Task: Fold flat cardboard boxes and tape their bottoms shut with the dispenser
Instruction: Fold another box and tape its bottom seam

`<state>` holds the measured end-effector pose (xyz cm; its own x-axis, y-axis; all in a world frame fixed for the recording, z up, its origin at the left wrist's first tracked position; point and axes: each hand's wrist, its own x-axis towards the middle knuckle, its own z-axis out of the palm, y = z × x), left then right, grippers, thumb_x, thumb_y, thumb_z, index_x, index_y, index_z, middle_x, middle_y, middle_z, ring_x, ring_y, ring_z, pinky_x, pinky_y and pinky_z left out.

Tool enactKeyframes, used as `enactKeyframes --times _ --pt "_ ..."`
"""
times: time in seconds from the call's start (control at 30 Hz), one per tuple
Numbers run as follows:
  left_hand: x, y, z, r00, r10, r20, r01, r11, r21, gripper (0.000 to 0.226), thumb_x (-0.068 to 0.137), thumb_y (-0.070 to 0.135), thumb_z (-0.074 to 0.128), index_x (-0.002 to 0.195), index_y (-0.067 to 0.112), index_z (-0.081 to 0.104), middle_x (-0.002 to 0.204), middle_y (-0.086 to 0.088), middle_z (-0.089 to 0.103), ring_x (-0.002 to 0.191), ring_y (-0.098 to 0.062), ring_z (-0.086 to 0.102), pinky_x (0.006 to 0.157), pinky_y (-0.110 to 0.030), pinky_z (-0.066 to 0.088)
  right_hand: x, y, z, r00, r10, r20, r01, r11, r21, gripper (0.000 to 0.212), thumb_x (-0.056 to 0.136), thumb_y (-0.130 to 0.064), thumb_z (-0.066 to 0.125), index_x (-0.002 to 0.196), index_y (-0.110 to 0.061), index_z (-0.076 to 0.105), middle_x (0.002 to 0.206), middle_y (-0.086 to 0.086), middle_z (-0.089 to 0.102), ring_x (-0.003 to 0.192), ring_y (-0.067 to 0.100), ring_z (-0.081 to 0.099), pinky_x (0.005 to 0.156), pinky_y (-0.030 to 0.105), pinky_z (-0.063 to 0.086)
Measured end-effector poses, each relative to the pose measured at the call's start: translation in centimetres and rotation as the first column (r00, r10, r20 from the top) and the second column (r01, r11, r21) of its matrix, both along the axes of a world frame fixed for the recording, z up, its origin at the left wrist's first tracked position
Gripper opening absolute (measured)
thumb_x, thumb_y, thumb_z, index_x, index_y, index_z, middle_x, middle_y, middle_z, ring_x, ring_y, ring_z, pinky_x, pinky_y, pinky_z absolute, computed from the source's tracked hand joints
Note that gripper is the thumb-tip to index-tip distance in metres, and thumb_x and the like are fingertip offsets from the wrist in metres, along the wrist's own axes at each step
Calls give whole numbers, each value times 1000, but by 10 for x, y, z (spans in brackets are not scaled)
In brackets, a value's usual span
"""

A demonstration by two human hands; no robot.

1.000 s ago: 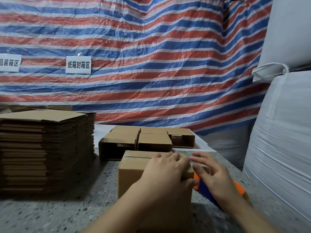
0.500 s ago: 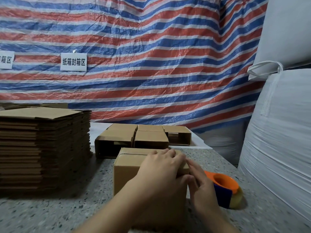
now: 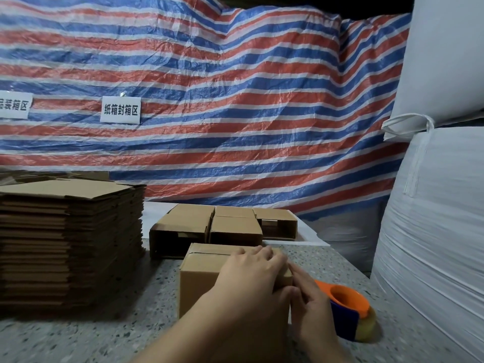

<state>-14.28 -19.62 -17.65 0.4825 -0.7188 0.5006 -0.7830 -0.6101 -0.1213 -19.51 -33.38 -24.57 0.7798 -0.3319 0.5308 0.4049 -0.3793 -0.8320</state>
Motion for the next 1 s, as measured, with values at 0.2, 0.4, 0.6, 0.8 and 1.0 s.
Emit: enactKeyframes --times 0.2,0.4,0.6,0.8,1.0 --pt "1 1 -1 999 -3 -35 4 1000 10 64 92 71 35 145 37 26 148 2 44 139 -21 38 112 -44 33 2 3 -1 997 -11 -79 20 992 122 29 89 -53 45 117 -53 56 128 -20 60 124 3 52 96 22 47" --pt "-3 2 4 999 -6 -35 6 1000 12 55 93 68 37 137 34 40 140 2 49 132 -20 43 106 -41 36 2 6 3 987 -53 -150 85 973 213 35 89 -61 27 105 -56 57 94 -38 62 97 -13 53 80 14 39" --pt "-3 2 6 998 -16 -58 18 999 29 59 96 64 40 147 36 33 158 7 32 146 -21 27 113 -46 27 2 18 -5 970 -115 -213 179 934 309 41 101 -54 29 80 -36 60 83 -23 56 83 -5 46 95 33 28" --pt "-12 20 18 916 -265 -302 97 875 -473 68 89 66 47 149 42 26 142 15 49 128 -1 44 107 -28 39 -7 12 9 967 -46 -251 100 973 207 52 98 -60 18 126 -40 59 138 -6 57 132 16 49 110 37 35" --pt "5 78 24 950 -183 -254 -112 562 -820 71 86 65 33 138 21 52 133 4 58 121 -8 51 103 -36 44 -10 11 20 981 -46 -186 52 998 27 69 91 -65 15 155 -41 27 163 -14 28 149 9 26 123 40 24"
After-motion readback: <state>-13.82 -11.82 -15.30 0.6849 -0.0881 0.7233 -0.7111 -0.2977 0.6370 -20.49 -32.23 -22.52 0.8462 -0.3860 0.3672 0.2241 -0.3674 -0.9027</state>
